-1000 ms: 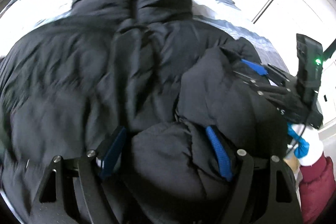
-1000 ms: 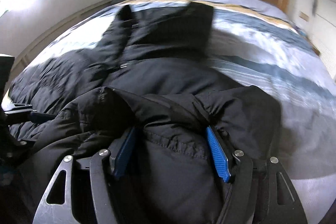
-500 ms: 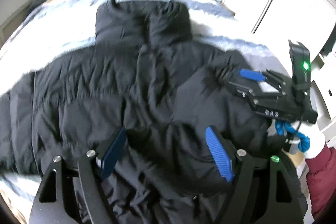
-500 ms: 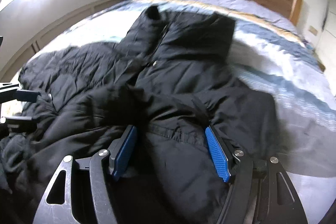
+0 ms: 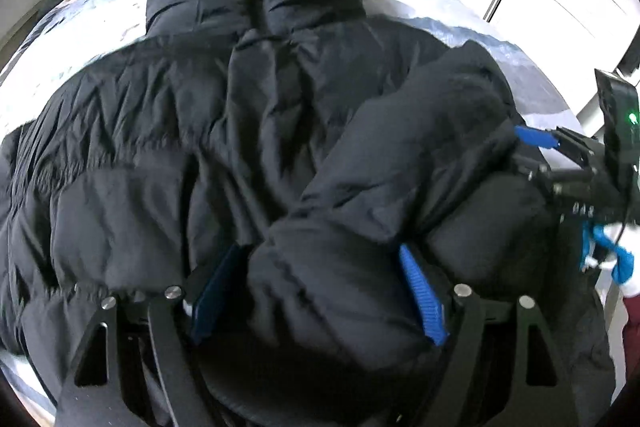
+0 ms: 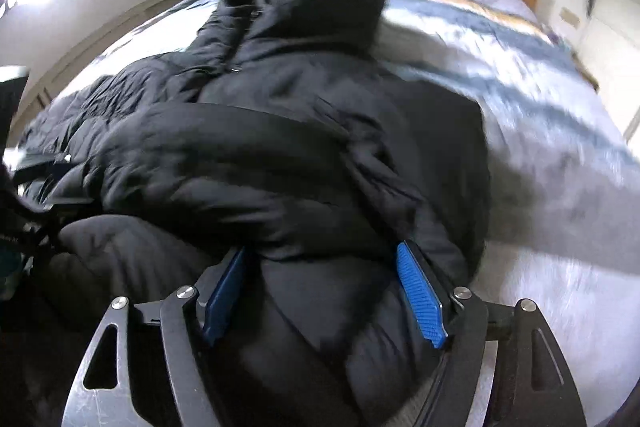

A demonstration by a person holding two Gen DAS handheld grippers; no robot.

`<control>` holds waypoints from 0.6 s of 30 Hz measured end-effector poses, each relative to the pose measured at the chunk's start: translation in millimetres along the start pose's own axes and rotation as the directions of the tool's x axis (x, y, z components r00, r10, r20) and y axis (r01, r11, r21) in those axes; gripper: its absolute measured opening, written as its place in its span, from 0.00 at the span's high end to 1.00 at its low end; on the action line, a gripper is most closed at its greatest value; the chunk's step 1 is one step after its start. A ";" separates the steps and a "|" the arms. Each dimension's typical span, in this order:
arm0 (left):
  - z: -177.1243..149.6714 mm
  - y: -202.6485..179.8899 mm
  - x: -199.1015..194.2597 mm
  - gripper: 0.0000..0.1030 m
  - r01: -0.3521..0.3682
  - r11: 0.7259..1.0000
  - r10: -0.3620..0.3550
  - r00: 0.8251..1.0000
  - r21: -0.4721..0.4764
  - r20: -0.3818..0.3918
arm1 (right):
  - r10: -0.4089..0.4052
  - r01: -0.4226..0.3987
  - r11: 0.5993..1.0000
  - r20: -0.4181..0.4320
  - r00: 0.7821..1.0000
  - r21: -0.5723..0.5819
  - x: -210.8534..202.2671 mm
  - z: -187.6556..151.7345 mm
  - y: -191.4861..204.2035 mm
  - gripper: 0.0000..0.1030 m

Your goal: Fold large clothes

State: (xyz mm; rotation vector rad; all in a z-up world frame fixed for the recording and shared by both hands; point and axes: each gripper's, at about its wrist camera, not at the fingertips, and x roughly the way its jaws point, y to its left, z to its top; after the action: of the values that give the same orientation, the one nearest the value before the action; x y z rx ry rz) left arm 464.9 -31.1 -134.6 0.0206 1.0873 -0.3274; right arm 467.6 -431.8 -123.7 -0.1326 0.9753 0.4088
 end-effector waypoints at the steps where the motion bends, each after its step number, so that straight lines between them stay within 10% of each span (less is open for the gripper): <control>1: -2.9 1.0 -1.2 0.24 -0.003 1.000 0.003 1.000 0.003 -0.001 | -0.006 0.006 1.000 0.000 1.000 0.008 -1.2 -4.3 -3.9 0.29; 12: -47.9 -31.7 -24.0 0.25 0.115 0.993 -0.118 0.989 -0.035 -0.092 | -0.047 0.047 0.999 -0.008 0.999 0.003 -10.2 -13.2 -0.2 0.29; 18: -56.5 -32.5 -25.5 0.25 0.054 0.998 -0.056 0.995 -0.025 -0.082 | -0.063 0.064 0.998 -0.025 0.998 0.004 -9.4 -18.9 2.1 0.27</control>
State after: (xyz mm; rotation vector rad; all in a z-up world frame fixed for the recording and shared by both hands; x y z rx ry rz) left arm 396.4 -45.6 -134.2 -0.0168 1.1751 -0.3664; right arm 447.5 -437.9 -126.3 -0.1641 0.9944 0.3471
